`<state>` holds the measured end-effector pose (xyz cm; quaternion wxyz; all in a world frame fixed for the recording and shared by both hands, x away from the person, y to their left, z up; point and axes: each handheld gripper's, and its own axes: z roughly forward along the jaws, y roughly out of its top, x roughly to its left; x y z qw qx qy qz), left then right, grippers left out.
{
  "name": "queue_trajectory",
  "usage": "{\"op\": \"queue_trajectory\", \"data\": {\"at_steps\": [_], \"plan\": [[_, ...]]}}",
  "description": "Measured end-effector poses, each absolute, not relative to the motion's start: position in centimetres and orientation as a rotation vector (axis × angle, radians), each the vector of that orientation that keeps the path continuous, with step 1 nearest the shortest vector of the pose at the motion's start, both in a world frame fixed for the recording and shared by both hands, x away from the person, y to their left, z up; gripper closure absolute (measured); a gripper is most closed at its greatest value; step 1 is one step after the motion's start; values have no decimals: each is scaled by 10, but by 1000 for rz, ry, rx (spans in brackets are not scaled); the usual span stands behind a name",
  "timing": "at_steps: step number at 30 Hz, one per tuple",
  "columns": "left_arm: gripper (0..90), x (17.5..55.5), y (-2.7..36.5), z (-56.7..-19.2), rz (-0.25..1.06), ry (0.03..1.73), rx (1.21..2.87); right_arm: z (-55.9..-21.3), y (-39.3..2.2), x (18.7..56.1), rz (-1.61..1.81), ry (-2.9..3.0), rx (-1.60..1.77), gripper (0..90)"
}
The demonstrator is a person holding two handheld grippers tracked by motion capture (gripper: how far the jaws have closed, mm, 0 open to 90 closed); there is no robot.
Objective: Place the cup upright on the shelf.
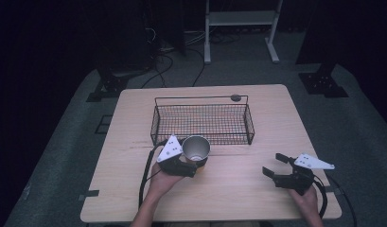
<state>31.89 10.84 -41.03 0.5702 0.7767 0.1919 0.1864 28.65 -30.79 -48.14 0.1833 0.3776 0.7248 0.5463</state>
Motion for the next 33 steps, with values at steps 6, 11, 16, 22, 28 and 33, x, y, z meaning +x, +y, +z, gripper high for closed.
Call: {"op": "queue_trajectory", "data": {"at_steps": [6,11,16,22,28,33], "plan": [[122,327,103,-405,412,444,1841,-481,-308,286,1541,2047,1059,134],[122,332,100,-402,397,446,1823,-481,-307,286,1539,2048,1057,134],[122,339,98,-395,375,448,1810,-481,-307,286,1539,2052,1054,134],[122,350,99,-384,395,453,1808,-481,-307,286,1540,2049,1058,134],[122,360,97,-372,384,447,1808,-481,-308,286,1542,2041,1068,134],[122,366,94,-367,390,439,1807,-481,-307,286,1538,2043,1065,134]]}}
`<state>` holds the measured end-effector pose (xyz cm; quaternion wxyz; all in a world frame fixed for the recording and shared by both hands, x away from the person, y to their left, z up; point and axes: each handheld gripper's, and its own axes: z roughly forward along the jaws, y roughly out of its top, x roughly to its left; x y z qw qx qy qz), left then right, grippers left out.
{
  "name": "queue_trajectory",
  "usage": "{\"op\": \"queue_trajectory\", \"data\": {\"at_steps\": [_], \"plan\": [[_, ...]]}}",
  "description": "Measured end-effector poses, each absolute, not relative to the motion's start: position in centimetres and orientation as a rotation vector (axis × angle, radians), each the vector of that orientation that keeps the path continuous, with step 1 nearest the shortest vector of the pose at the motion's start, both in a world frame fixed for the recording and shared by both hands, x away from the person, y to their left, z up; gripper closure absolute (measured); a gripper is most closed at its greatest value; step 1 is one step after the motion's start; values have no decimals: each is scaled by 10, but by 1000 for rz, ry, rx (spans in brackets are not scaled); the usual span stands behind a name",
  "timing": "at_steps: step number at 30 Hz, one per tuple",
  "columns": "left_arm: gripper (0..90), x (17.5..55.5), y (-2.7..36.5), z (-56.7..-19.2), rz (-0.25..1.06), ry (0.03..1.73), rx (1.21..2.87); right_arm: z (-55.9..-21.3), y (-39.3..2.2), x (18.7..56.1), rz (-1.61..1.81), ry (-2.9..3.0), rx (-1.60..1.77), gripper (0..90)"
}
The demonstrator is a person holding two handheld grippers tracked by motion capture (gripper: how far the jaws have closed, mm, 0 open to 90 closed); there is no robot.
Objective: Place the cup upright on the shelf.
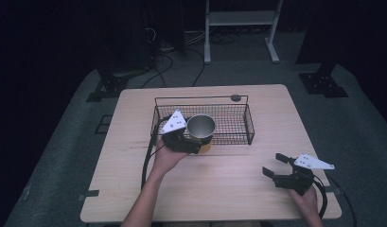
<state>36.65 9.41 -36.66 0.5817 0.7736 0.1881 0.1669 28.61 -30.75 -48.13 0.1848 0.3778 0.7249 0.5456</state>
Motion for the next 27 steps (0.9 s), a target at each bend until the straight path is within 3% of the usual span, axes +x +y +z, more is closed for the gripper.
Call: {"op": "queue_trajectory", "data": {"at_steps": [27], "plan": [[122,427,87,-352,387,480,1814,-481,-308,286,1542,2046,1067,135]]}}
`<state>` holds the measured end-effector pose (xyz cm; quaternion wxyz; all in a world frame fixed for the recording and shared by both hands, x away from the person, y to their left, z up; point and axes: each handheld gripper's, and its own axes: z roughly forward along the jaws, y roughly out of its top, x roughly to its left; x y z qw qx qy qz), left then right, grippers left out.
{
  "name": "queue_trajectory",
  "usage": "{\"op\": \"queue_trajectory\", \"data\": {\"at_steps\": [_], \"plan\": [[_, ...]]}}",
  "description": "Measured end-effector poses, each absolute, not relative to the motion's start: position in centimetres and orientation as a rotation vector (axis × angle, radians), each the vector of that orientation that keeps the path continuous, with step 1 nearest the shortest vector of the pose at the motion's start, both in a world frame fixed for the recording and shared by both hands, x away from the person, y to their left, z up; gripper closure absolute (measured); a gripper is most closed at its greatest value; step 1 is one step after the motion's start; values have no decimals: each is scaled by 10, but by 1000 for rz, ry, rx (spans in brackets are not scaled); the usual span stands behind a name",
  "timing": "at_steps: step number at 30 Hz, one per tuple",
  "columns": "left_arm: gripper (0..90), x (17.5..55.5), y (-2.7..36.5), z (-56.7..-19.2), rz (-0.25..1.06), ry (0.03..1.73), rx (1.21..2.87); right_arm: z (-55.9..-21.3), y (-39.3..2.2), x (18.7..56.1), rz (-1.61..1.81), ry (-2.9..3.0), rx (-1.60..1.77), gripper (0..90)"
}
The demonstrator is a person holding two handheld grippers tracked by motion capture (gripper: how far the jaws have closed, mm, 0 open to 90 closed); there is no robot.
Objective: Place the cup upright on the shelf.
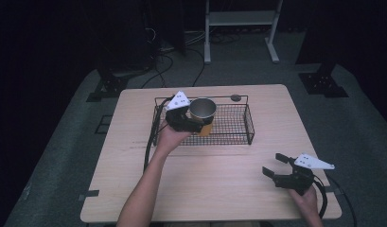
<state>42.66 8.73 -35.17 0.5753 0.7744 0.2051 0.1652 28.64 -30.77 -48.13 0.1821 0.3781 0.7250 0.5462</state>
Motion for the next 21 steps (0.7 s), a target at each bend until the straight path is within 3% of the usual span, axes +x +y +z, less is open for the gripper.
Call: {"op": "queue_trajectory", "data": {"at_steps": [21], "plan": [[123,468,78,-345,367,527,1811,-481,-308,287,1553,2048,1066,135]]}}
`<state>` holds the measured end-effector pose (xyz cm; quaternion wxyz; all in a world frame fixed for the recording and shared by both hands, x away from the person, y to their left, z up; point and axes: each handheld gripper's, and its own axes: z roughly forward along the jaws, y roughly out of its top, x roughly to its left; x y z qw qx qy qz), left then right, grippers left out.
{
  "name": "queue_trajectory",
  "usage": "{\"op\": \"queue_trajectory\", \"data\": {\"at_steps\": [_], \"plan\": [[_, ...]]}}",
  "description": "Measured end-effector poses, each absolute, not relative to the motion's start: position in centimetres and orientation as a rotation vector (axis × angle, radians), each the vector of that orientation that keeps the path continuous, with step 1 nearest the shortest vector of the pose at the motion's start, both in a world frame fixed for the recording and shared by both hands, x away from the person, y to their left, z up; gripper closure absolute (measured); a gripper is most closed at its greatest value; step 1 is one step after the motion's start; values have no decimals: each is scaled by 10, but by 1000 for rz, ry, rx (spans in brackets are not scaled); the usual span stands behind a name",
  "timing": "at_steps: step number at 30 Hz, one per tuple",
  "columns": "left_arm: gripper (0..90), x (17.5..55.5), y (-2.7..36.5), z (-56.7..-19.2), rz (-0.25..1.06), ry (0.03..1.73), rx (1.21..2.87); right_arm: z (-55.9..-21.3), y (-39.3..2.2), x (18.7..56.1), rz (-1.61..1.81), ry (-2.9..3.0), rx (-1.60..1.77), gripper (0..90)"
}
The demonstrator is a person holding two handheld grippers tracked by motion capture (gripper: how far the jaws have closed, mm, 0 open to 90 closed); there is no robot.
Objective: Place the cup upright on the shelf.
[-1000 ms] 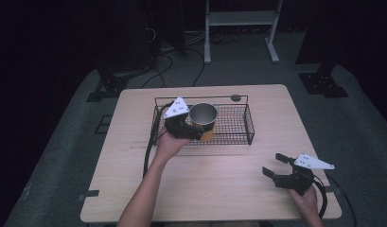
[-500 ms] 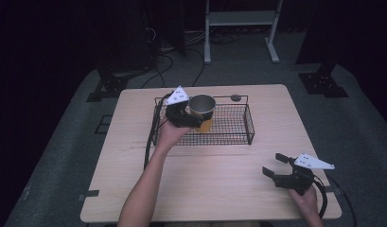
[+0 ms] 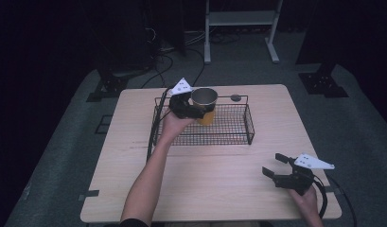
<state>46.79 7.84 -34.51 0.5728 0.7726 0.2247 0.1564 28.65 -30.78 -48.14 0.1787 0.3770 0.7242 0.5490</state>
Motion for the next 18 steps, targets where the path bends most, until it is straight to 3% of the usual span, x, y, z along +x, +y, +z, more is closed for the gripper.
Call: {"op": "queue_trajectory", "data": {"at_steps": [18], "plan": [[122,499,73,-365,256,515,1840,-481,-307,286,1557,2055,1055,134]]}}
